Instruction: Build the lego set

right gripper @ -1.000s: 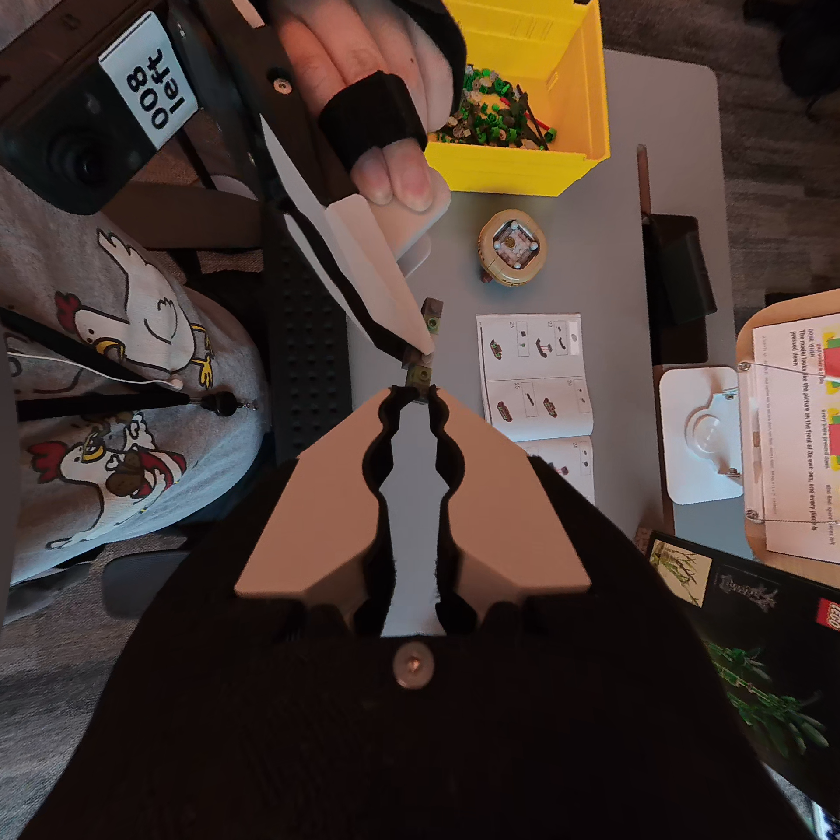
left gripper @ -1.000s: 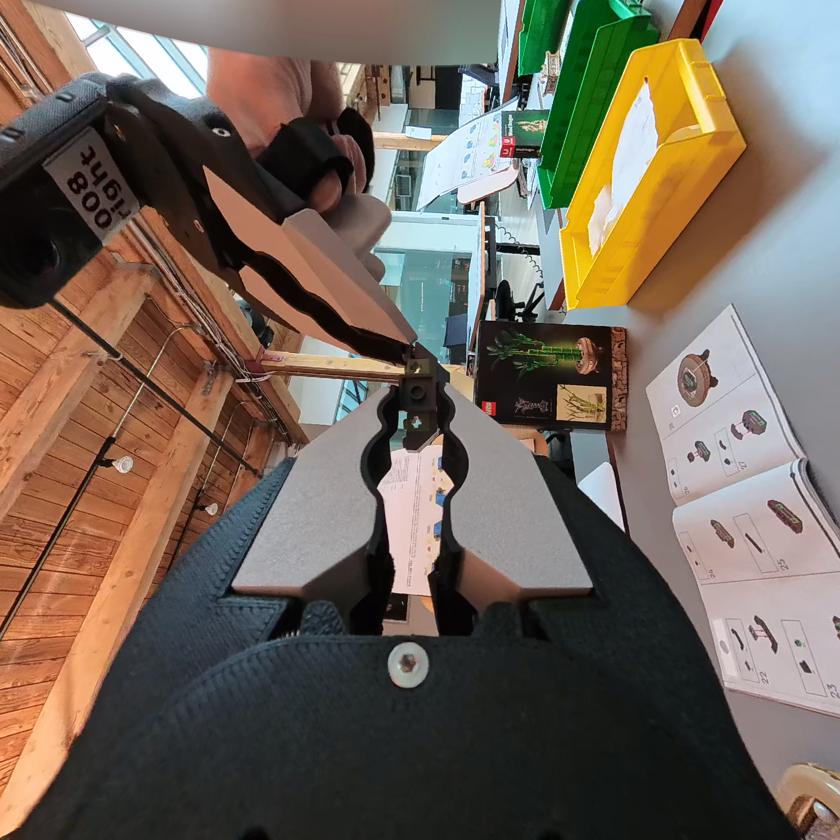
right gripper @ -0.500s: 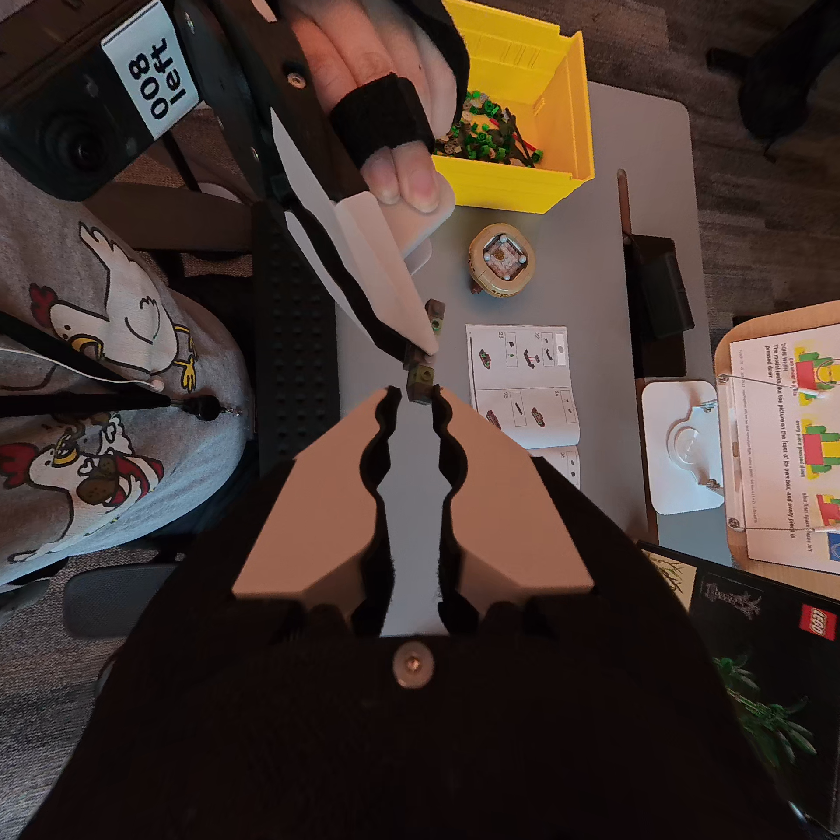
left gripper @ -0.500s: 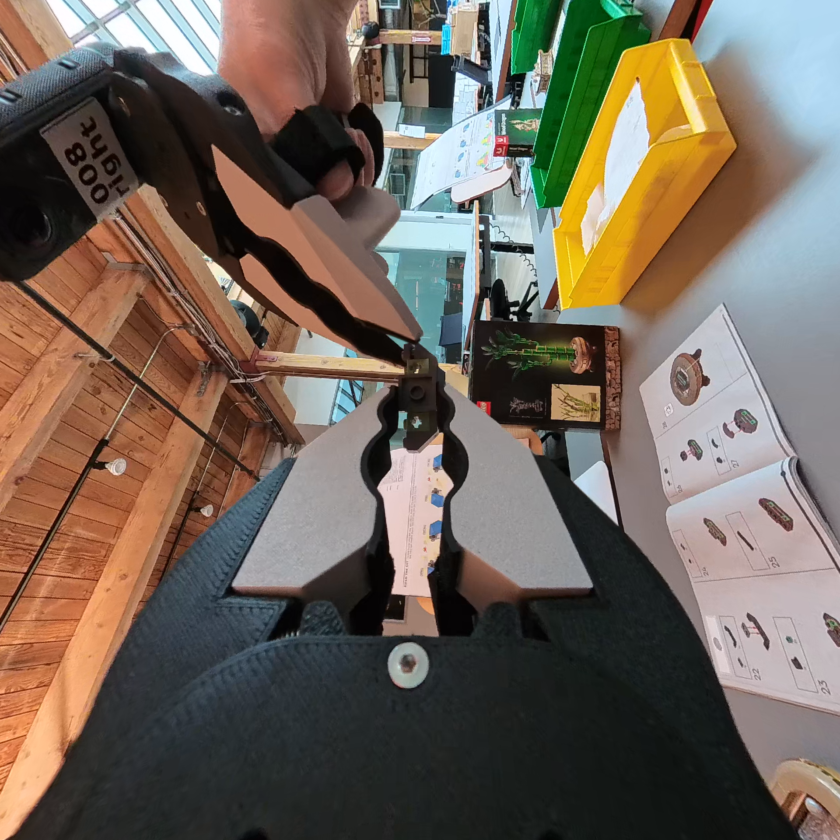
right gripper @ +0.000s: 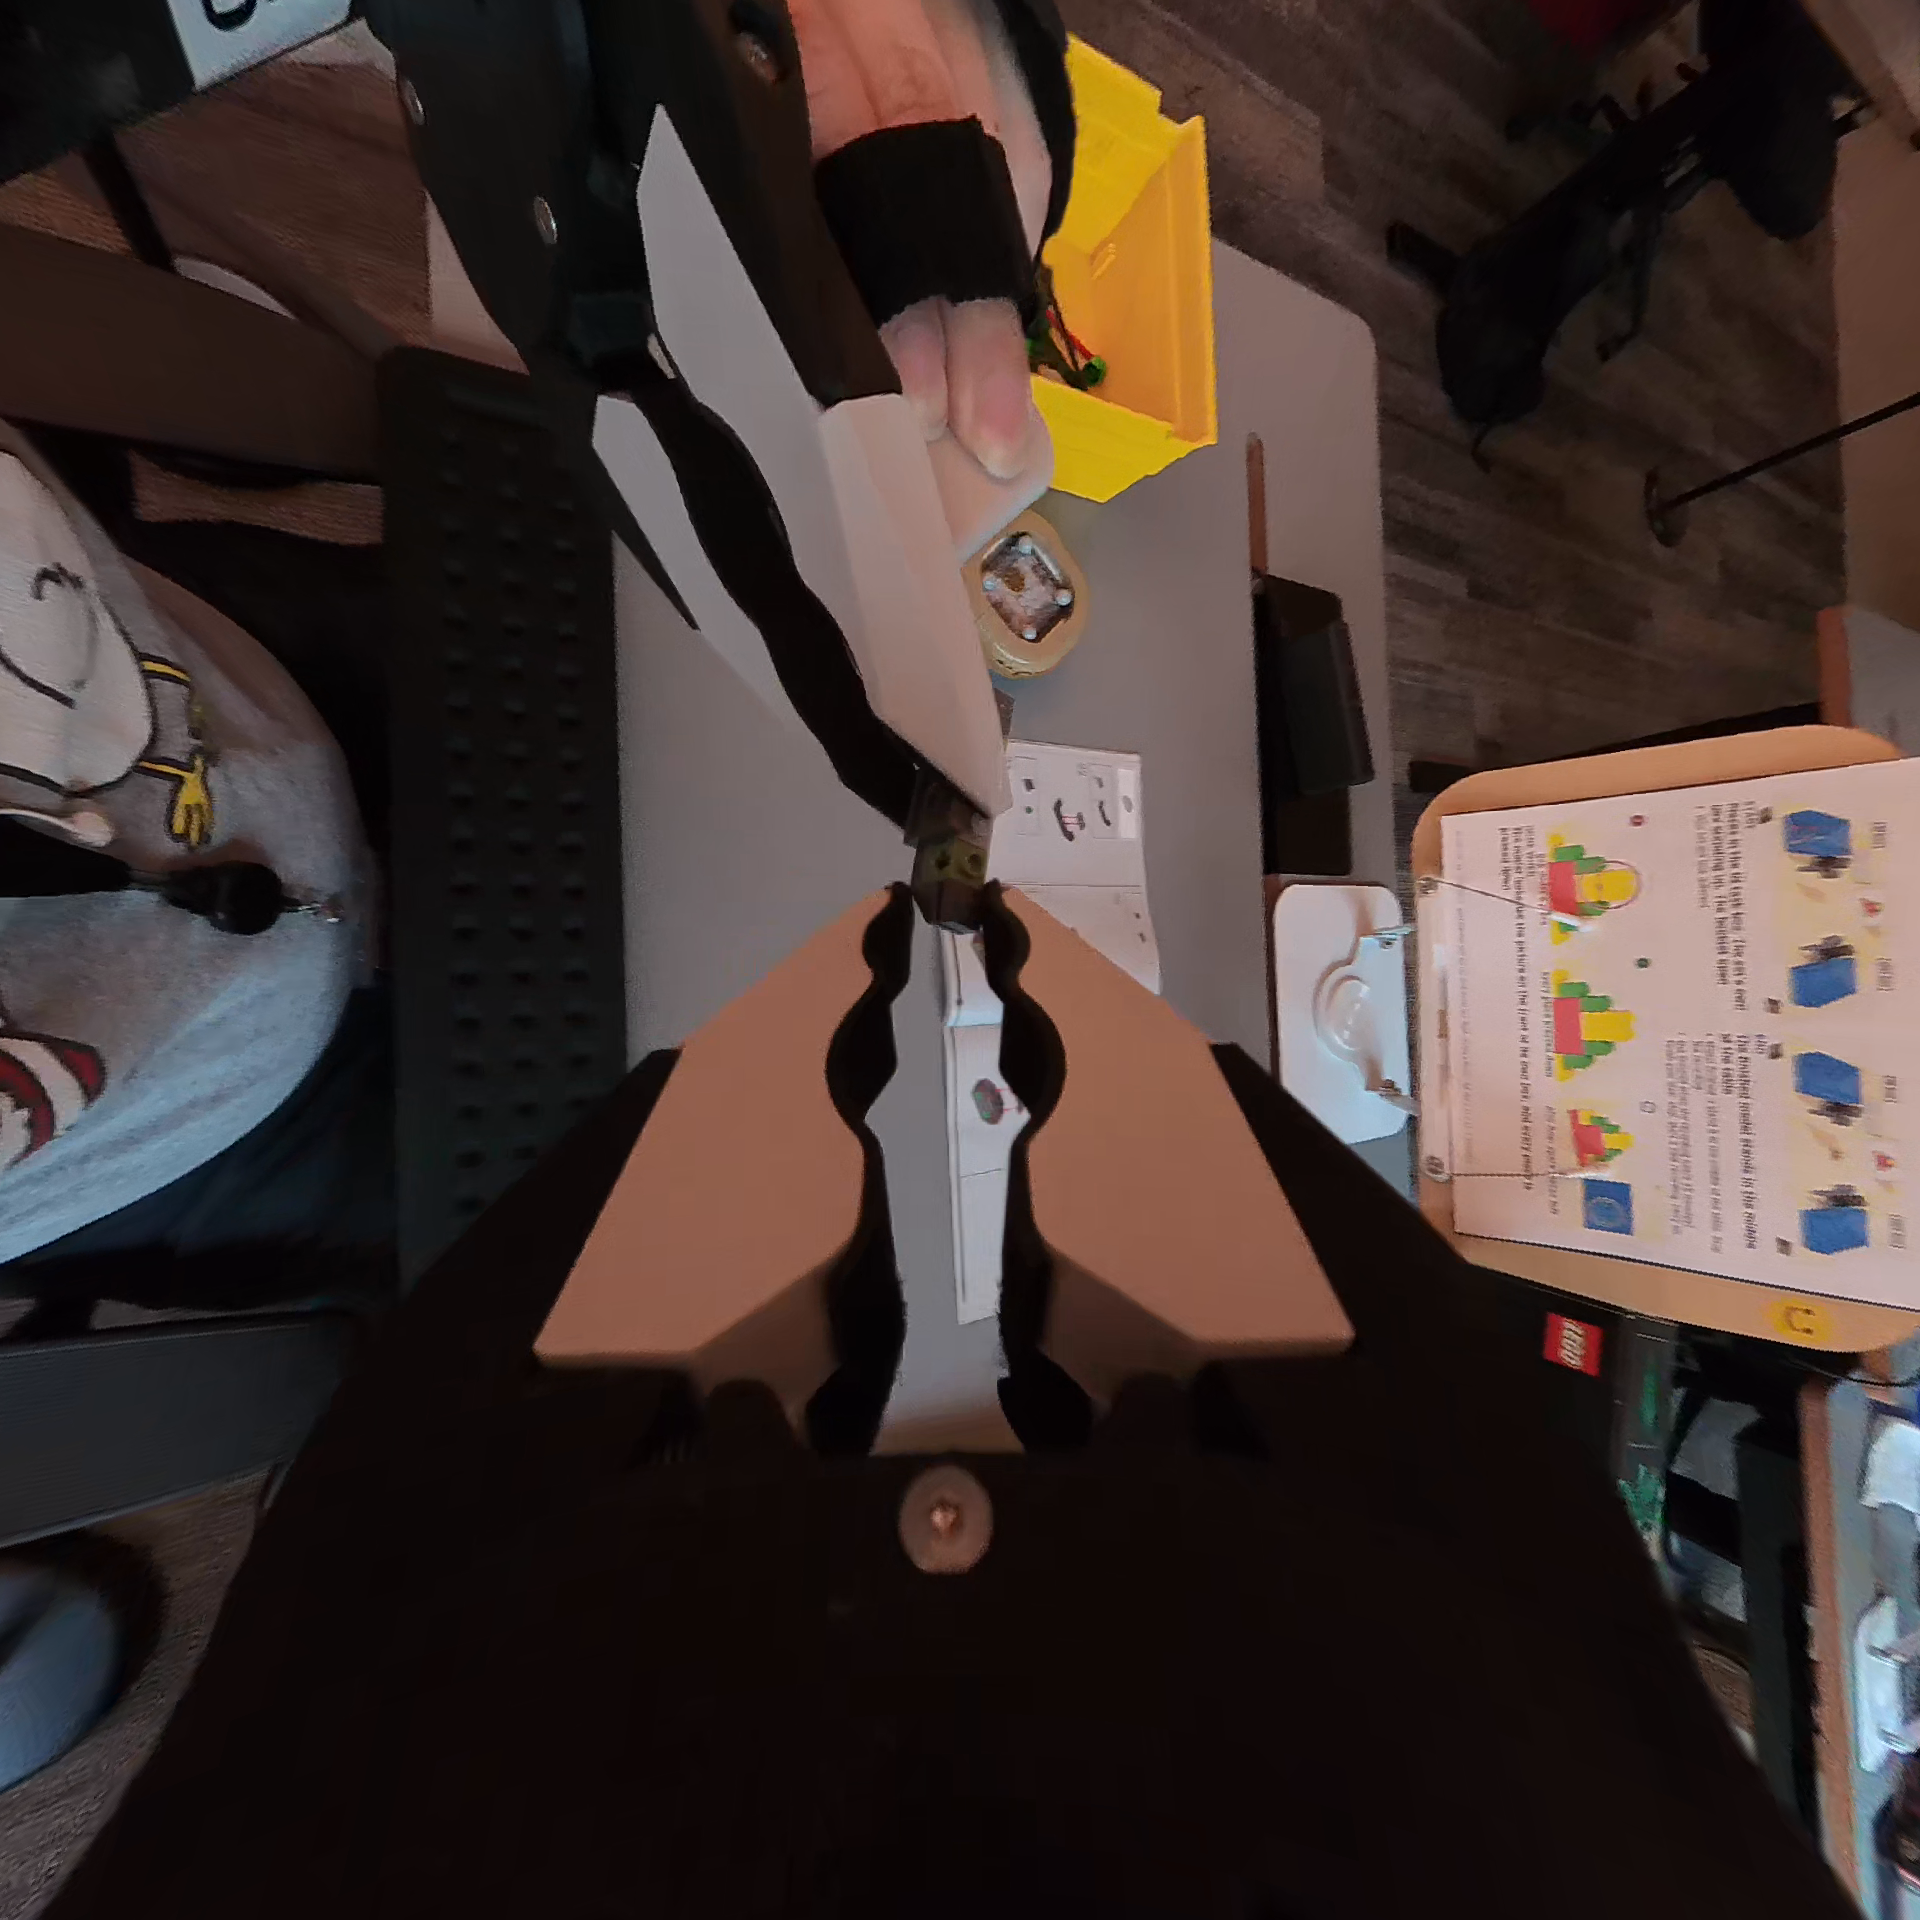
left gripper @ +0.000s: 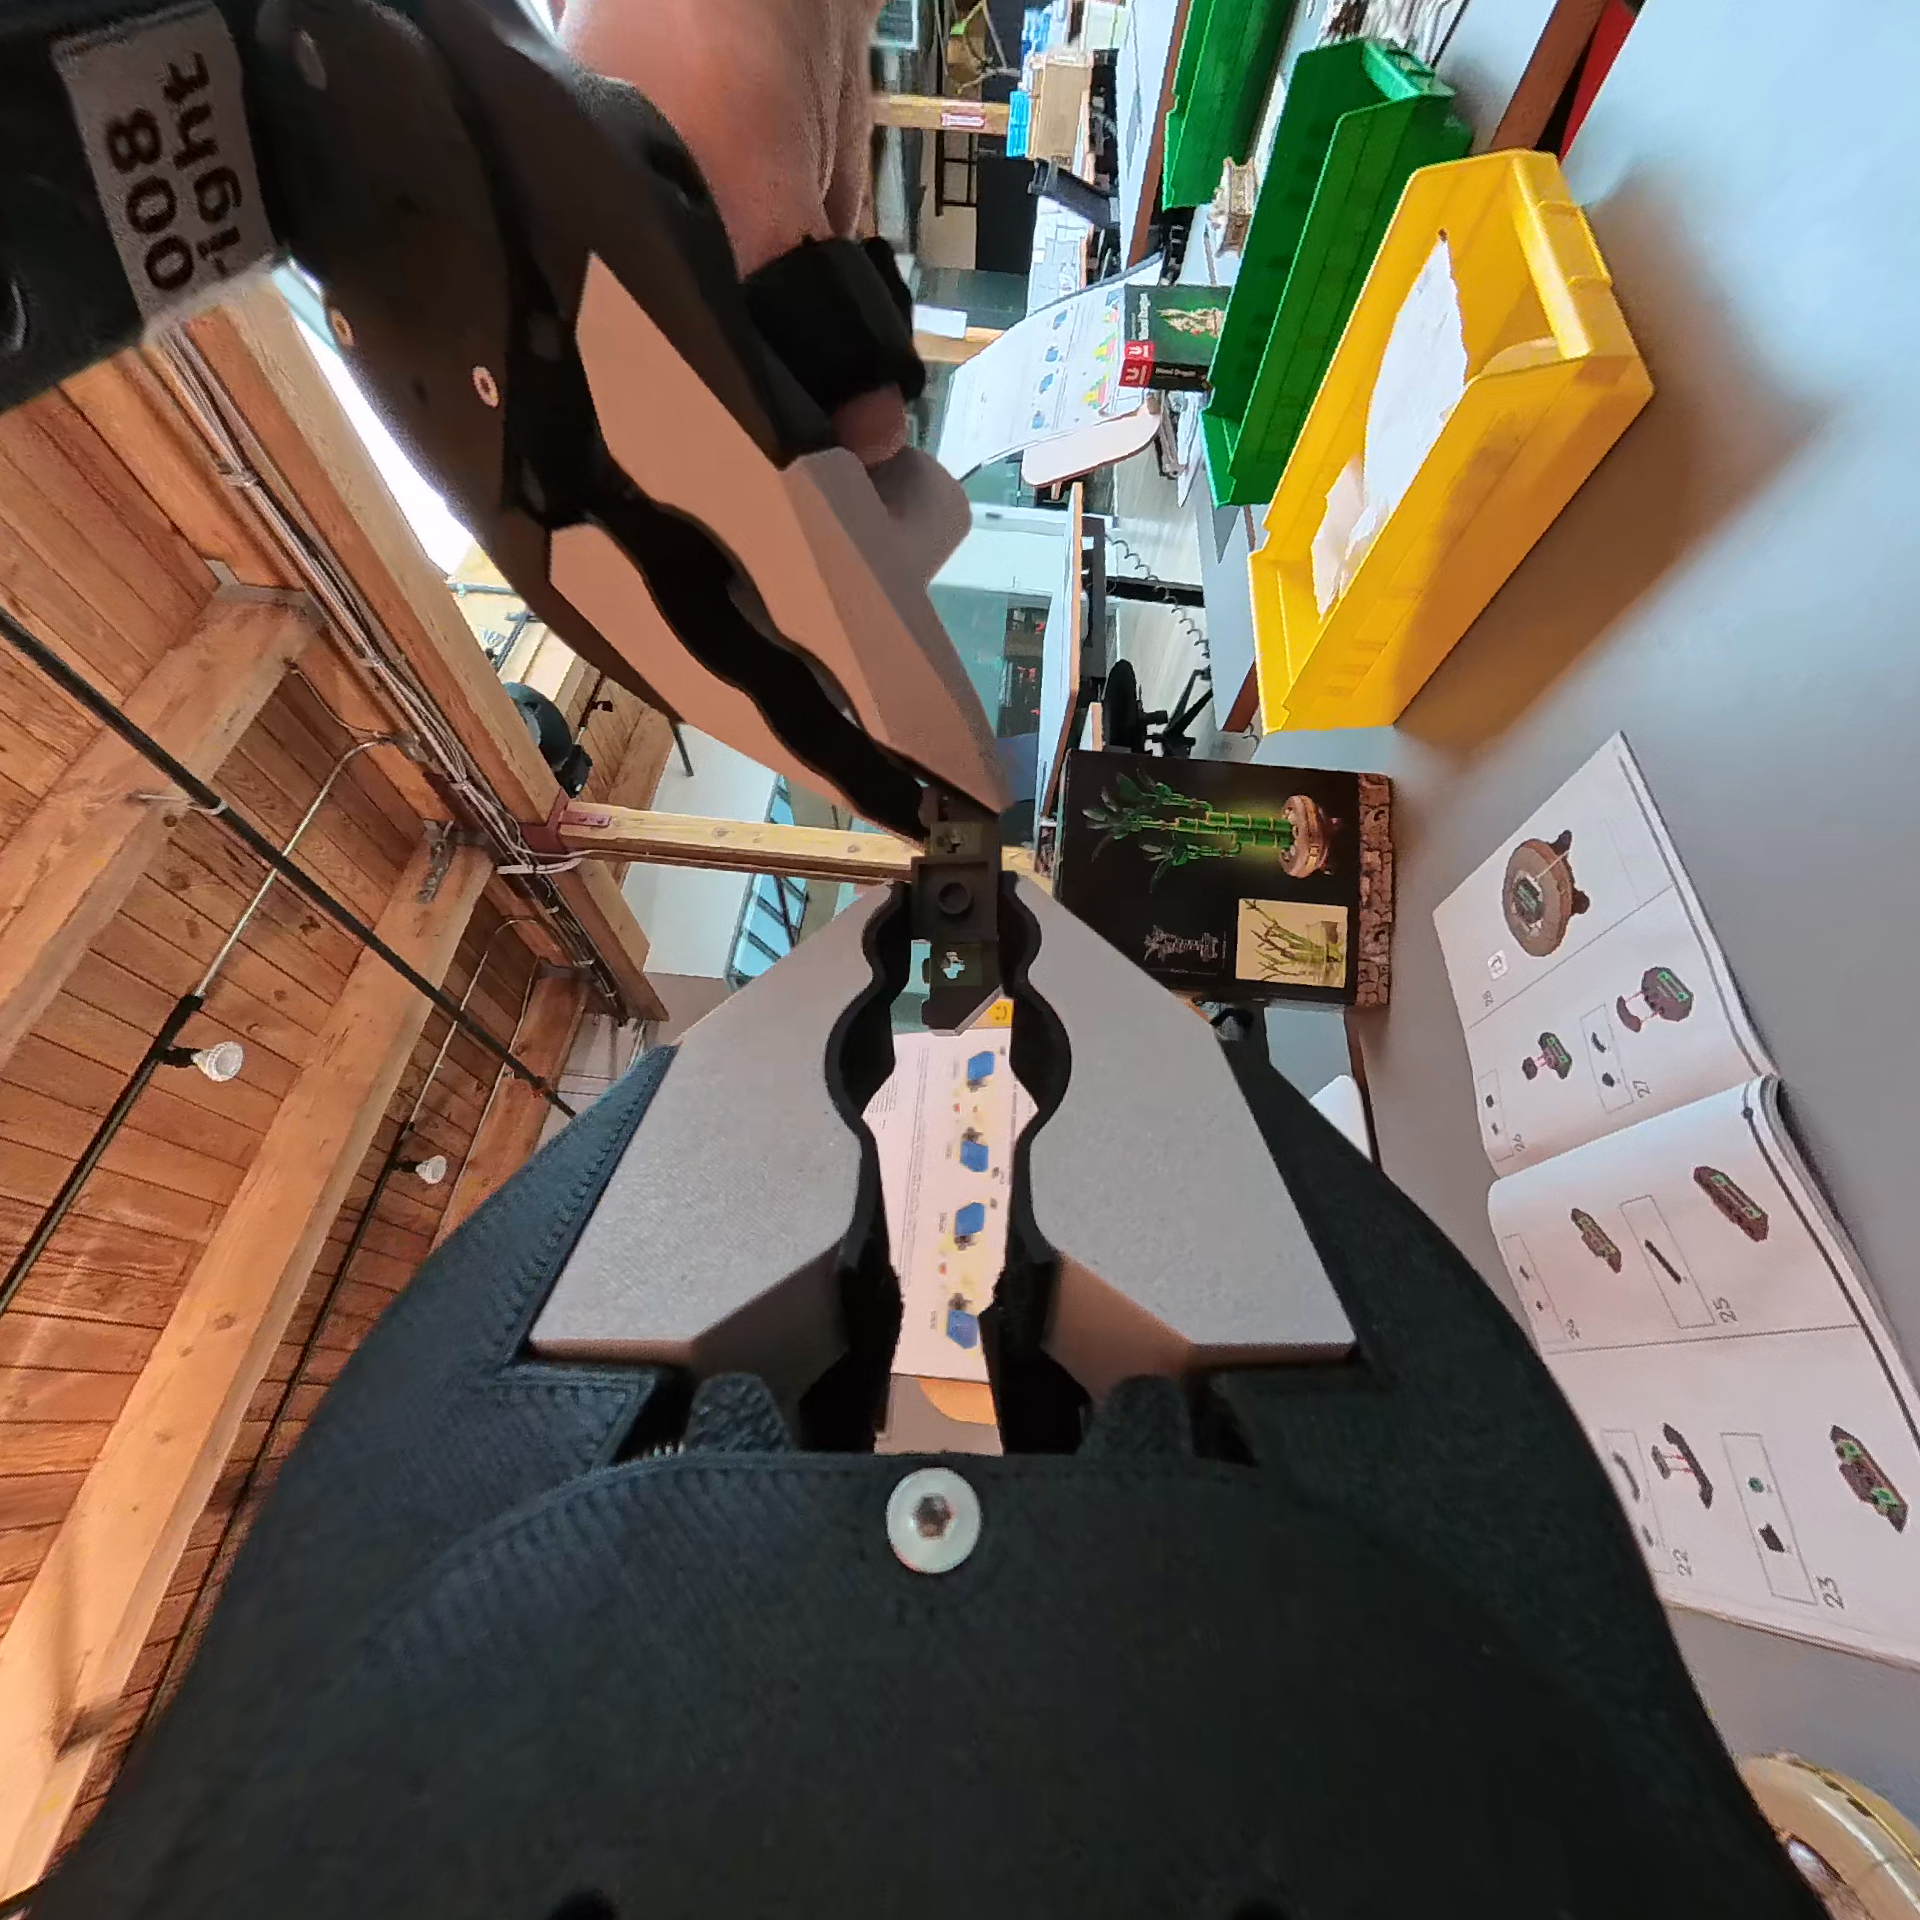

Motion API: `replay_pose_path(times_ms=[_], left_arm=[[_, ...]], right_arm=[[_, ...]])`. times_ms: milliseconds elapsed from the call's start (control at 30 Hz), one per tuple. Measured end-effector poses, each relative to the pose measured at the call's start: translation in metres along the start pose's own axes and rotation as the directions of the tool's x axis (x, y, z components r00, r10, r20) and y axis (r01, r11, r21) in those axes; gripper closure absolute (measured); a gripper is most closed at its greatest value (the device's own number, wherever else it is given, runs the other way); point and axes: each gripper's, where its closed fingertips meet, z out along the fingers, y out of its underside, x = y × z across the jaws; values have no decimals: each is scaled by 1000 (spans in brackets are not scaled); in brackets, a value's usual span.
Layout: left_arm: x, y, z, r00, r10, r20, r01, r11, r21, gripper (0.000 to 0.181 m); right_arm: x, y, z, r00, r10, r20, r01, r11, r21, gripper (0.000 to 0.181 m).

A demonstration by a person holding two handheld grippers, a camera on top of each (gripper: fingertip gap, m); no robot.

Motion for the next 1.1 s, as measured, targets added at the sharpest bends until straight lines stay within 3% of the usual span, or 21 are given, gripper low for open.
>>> replay_pose_path(times_ms=[300, 567, 1100], left_arm=[[2, 2, 2, 999, -40, -25, 40, 999, -3, 167], [3, 5, 5, 991, -117, -66, 116, 993, -15, 167], [18, 6, 8, 979, -154, -131, 151, 988, -30, 167]], right_arm=[[2, 4, 3, 984, -96, -148, 94, 995, -23, 166], [10, 7, 5, 887, -290, -361, 250, 956, -152, 167], [5, 18, 15, 867, -334, -370, 278, 940, -198, 169]])
